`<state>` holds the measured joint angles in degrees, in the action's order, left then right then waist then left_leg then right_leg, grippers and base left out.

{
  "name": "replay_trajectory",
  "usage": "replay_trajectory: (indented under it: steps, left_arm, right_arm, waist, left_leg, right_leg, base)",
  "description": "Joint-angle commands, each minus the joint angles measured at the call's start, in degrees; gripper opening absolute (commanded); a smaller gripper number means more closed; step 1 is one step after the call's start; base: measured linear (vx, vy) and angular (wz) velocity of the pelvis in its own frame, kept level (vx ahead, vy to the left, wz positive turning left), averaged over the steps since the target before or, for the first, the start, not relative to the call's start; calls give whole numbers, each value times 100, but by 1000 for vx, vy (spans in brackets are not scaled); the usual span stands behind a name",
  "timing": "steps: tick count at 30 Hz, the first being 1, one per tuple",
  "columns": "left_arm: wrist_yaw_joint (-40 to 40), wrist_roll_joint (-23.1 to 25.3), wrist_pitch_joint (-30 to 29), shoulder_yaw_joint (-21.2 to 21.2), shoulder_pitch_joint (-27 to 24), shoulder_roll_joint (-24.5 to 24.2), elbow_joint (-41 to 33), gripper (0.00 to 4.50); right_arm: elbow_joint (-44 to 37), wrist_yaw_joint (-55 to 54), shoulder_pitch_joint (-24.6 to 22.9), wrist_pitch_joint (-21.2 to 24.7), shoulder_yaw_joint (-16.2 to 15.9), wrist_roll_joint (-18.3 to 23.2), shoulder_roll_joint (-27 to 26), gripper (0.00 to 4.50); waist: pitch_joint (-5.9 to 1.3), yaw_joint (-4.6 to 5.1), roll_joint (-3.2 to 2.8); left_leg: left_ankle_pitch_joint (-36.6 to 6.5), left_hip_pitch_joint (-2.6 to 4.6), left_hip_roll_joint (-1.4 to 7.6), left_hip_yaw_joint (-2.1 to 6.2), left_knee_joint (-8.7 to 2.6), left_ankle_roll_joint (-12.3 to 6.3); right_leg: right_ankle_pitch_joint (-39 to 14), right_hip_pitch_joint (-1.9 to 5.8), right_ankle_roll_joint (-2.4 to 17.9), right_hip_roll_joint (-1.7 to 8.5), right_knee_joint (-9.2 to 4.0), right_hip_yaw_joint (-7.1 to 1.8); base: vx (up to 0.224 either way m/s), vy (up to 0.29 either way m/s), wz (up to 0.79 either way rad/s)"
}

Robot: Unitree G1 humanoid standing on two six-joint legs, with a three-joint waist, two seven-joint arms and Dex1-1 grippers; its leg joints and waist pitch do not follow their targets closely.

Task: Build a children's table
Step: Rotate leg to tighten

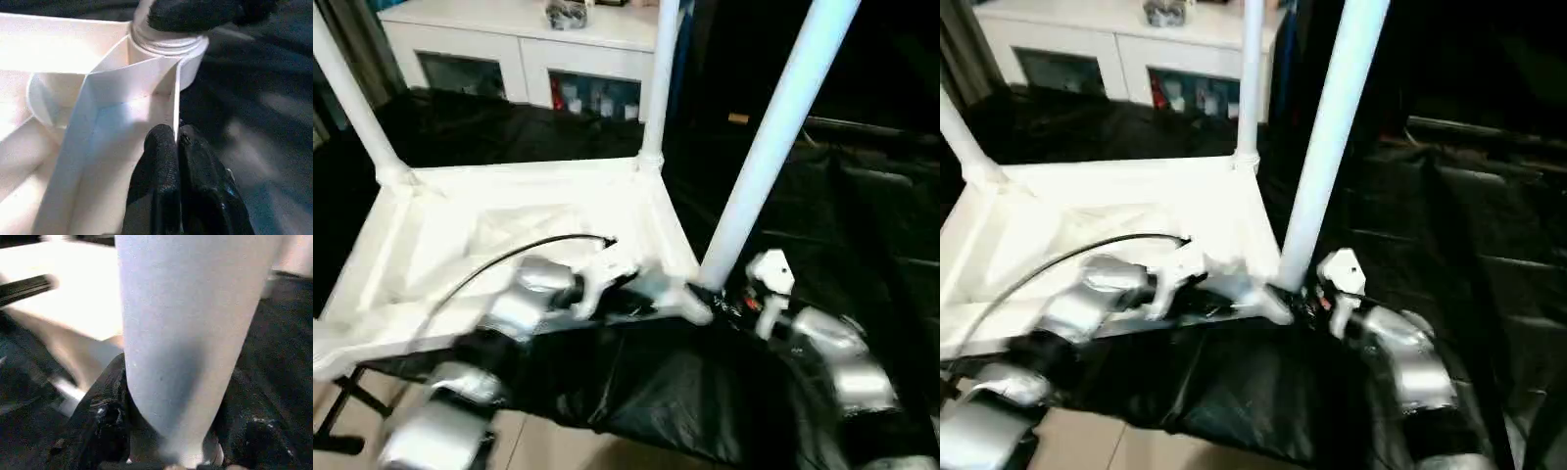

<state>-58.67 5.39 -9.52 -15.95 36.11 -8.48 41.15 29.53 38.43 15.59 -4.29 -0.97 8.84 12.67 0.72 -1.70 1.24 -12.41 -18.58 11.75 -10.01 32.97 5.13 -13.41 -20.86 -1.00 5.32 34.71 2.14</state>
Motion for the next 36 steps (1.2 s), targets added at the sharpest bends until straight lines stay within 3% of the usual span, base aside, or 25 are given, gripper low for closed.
replay_trajectory:
  steps: [1,2,4,5,6,11,13,15,16,17,19,21,22,23,25,26,29,30,31,32,33,36]
  left_arm:
    - [341,38,-181,-165,-109,311,296,0]
    - [641,55,-217,-145,-23,548,444,0]
    - [958,96,-217,-148,77,797,610,0]
    - [1142,122,-216,-160,149,965,715,0]
    - [1243,150,-187,-195,214,1105,791,0]
    - [1246,174,-108,-243,279,1179,804,0]
    - [1198,167,-66,-241,270,1136,778,0]
    - [995,172,37,-204,197,987,693,0]
    - [995,172,37,-204,197,987,693,0]
    - [878,162,71,-209,148,913,635,0]
    - [703,145,152,-227,85,805,584,0]
    - [505,114,224,-248,17,681,496,0]
    - [236,41,250,-255,-70,525,349,0]
    - [95,3,284,-261,-111,447,275,0]
    - [-402,-165,292,-249,-250,171,-36,0]
    - [-402,-165,292,-249,-250,171,-36,0]
    - [-855,-226,361,-271,-317,-124,-227,0]
    - [-855,-226,361,-271,-317,-124,-227,0]
    - [-1038,-230,400,-284,-334,-244,-277,0]
    - [-1145,-235,417,-286,-335,-315,-294,0]
    - [-1212,-239,428,-286,-332,-360,-301,0]
    - [-1411,-208,529,-269,-240,-573,-209,0]
  right_arm:
    - [519,-393,-135,390,-269,-424,-146,196]
    - [747,-875,-48,413,-219,-457,-417,196]
    - [968,-1335,69,434,-187,-471,-731,196]
    - [1092,-1619,163,435,-185,-472,-971,196]
    - [1171,-1812,283,425,-248,-504,-1210,196]
    - [1074,-1770,455,317,-425,-550,-1462,196]
    - [1013,-1703,454,240,-410,-513,-1456,252]
    - [870,-1543,405,108,-240,-348,-1365,252]
    - [870,-1543,405,108,-240,-348,-1365,274]
    - [773,-1421,375,81,-209,-283,-1295,290]
    - [652,-1229,340,35,-190,-224,-1190,305]
    - [520,-1014,298,19,-211,-200,-1041,305]
    - [354,-717,250,13,-242,-161,-824,334]
    - [274,-559,231,18,-252,-133,-714,334]
    - [-78,200,146,93,-324,37,-253,334]
    - [-78,200,146,93,-324,37,-253,334]
    - [-429,1163,47,283,-502,222,275,334]
    - [-429,1163,47,283,-502,222,275,334]
    - [-514,1527,24,361,-571,260,462,320]
    - [-548,1748,20,415,-615,275,575,309]
    - [-562,1892,21,452,-638,278,643,301]
    - [-571,2537,72,668,-791,244,998,278]
  waist:
    - [-38,22,23]
    - [-33,50,13]
    - [-41,68,15]
    - [-39,72,-39]
    - [-46,87,-21]
    - [-59,118,-17]
    - [-59,122,-8]
    - [-65,123,7]
    - [-72,123,11]
    - [-79,123,38]
    - [-107,108,34]
    - [-93,104,41]
    - [-100,109,62]
    - [-110,97,62]
    - [-156,90,63]
    - [-161,86,58]
    - [-231,37,61]
    - [-231,37,61]
    - [-219,4,66]
    - [-215,-7,67]
    - [-213,-13,46]
    - [-173,-21,70]
  left_leg:
    - [-2212,-5,122,46,-483,-50]
    - [-2351,-12,118,69,-517,-5]
    - [-2382,-27,109,101,-547,46]
    - [-2426,-18,104,109,-553,74]
    - [-2473,-8,101,116,-560,80]
    - [-2584,-23,100,105,-576,-10]
    - [-2600,-32,105,102,-579,-50]
    - [-2576,-43,108,100,-581,-83]
    - [-2523,-51,115,96,-581,-91]
    - [-2465,-55,116,87,-575,-108]
    - [-1971,-132,133,69,-569,-226]
    - [-1944,-132,132,58,-563,-294]
    - [-1874,-131,135,44,-551,-309]
    - [-1775,-143,137,49,-547,-338]
    - [-1148,-191,148,27,-500,-532]
    - [-1008,-177,141,8,-472,-590]
    - [134,-195,105,-29,-334,-1045]
    - [134,-195,105,-29,-334,-1045]
    - [110,-189,101,-51,-307,-1208]
    - [95,-190,102,-49,-311,-1217]
    - [40,-171,128,-45,-322,-1198]
    - [-361,-152,151,-47,-352,-1055]
  right_leg:
    - [-2623,8,958,240,-633,-162]
    - [-2780,-8,795,239,-672,-156]
    - [-2817,-2,691,241,-690,-141]
    - [-2817,-16,671,237,-692,-141]
    - [-2804,-22,644,238,-710,-134]
    - [-2457,-23,701,220,-723,-132]
    - [-2455,-30,711,229,-727,-140]
    - [-2472,-31,701,236,-735,-146]
    - [-2387,-31,718,240,-727,-152]
    - [-2317,-28,733,234,-723,-154]
    - [-1689,41,888,241,-652,-167]
    - [-1872,30,909,248,-665,-158]
    - [-1896,36,922,258,-673,-166]
    - [-1808,58,944,260,-656,-165]
    - [-988,127,1109,253,-564,-164]
    - [-746,112,1186,244,-545,-159]
    - [1204,169,1609,188,-337,-141]
    - [1204,169,1609,188,-337,-141]
    - [1441,163,1674,207,-316,-146]
    - [1397,170,1677,205,-314,-143]
    - [1263,152,1705,218,-314,-138]
    - [549,136,1701,215,-362,-131]
  base:
    - [-51,14,1]
    - [-54,17,-2]
    - [-27,8,-1]
    - [0,0,0]
    - [0,0,0]
    - [0,0,0]
    - [0,0,0]
    - [0,0,0]
    - [0,0,0]
    - [0,0,0]
    - [0,0,0]
    - [0,0,0]
    - [0,0,0]
    - [0,0,0]
    - [28,-14,0]
    - [66,-26,1]
    - [60,-11,0]
    - [53,4,0]
    - [0,0,0]
    - [0,0,0]
    - [0,0,0]
    - [0,0,0]
